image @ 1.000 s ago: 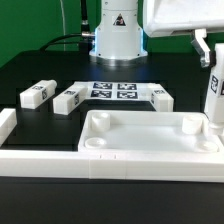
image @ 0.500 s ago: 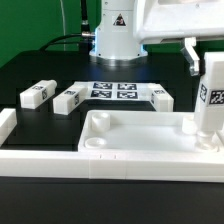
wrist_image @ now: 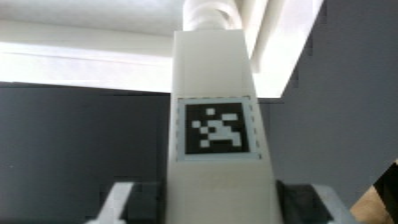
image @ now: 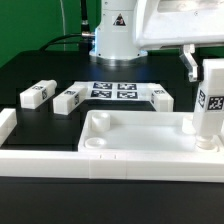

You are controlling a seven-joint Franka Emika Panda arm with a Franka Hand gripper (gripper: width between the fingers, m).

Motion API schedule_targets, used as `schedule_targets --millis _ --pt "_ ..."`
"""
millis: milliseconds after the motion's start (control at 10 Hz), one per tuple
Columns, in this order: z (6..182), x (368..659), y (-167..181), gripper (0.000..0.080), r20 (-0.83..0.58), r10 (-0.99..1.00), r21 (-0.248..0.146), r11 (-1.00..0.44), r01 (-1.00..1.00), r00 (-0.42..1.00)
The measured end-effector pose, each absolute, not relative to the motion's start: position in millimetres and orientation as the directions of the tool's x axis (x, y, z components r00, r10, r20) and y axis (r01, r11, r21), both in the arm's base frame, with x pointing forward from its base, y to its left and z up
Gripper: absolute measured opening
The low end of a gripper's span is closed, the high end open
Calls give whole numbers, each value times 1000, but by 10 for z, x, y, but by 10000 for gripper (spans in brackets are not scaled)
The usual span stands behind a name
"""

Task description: Assemble desk

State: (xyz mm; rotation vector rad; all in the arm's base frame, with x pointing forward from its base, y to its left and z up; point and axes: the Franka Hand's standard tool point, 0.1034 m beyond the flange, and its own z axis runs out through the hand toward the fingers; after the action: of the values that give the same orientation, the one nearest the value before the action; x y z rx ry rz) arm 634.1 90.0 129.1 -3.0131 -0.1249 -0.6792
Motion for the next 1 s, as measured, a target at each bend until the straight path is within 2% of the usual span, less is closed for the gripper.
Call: schedule_targets --millis 1000 --pt "1215 6328 962 289 422 75 -32 -995 98 904"
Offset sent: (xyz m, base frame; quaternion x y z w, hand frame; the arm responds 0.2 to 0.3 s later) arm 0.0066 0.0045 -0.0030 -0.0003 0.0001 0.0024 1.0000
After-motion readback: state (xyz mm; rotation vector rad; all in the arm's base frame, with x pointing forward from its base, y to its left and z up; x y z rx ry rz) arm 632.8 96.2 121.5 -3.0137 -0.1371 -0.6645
